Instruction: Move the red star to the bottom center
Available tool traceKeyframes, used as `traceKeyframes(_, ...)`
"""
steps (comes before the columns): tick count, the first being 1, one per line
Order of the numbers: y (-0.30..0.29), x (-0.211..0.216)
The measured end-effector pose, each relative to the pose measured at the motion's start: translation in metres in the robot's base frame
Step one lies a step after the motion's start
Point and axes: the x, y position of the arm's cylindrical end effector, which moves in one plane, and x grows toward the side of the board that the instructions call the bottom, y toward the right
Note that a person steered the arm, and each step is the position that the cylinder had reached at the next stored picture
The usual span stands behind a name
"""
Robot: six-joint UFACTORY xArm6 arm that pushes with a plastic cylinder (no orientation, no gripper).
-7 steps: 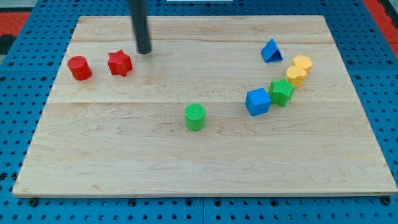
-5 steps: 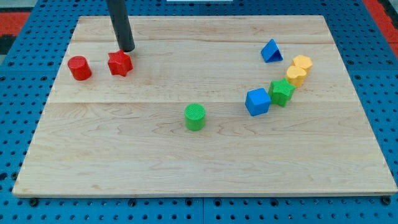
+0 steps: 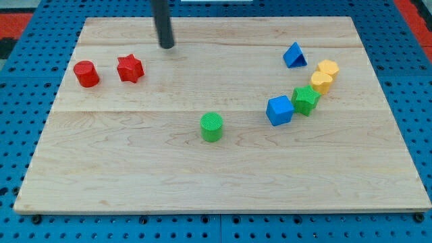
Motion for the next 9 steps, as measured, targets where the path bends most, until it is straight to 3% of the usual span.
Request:
traceKeyframes(1, -0.045, 0.009)
traceKeyframes(2, -0.088, 0.076)
traceKeyframes(3, -0.085, 0.101)
traceKeyframes(4, -0.136, 0.099)
traceKeyframes(5, -0.15, 0.14)
traceKeyframes(6, -0.141, 0.188)
traceKeyframes(7, -0.014, 0.205)
traceKeyframes(8, 0.011, 0.234)
traceKeyframes(9, -0.038, 0.232)
